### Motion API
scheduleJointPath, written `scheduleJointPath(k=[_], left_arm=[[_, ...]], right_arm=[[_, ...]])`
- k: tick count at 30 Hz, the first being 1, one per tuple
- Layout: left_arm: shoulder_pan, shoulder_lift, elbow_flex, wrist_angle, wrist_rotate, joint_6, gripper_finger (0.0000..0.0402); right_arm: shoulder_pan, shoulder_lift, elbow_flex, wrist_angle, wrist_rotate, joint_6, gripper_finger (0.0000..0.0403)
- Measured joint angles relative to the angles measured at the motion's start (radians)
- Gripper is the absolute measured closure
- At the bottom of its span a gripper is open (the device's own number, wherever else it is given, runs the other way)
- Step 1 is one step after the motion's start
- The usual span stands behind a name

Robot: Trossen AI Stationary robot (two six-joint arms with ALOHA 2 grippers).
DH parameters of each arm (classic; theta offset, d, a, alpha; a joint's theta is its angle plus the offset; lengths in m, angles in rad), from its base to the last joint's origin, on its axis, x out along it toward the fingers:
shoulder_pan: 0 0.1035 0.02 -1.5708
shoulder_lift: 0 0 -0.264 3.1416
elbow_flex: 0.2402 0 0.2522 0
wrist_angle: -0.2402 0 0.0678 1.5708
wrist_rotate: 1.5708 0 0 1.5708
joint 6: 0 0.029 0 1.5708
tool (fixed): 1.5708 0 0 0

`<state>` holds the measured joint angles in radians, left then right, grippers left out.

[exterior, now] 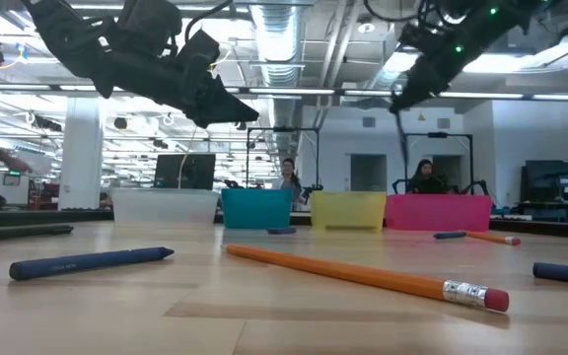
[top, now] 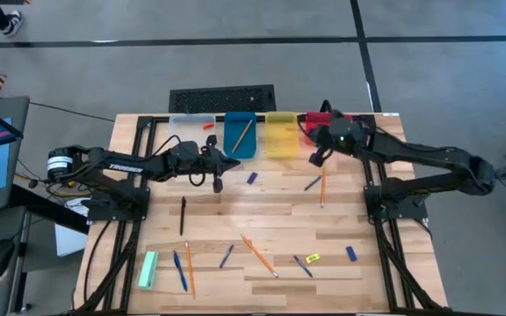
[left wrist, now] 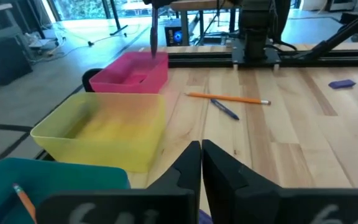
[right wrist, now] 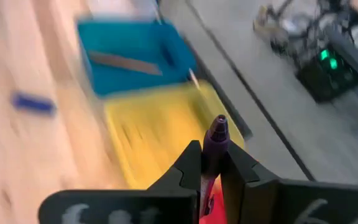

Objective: Sort crayons/erasers/pens/pencils in bins
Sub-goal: Put the violet pen into the red bin

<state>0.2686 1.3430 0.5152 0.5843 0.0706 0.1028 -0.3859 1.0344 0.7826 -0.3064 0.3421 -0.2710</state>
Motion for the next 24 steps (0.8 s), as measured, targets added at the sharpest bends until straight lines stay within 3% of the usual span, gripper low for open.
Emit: scheduleJointPath(k=[5,11,24], left_arm=[[0.002,0.000,0.000,0.001,0.001,0.008,0.0401],[0.002,0.000,0.000,0.002,0.003,0.017,0.0401],[0.002,0.000,0.000,0.002,0.023,0.008,0.0401]], right_arm=[[-0.133,0.002,0.013,-0.151,0.003,-0.100,0.0363],[-0.278,0.083,0.013,-0.118,0.003,-0.205,0.0363],[-0.376,0.369,0.064,-0.137,0.003,-0.317,0.0363]])
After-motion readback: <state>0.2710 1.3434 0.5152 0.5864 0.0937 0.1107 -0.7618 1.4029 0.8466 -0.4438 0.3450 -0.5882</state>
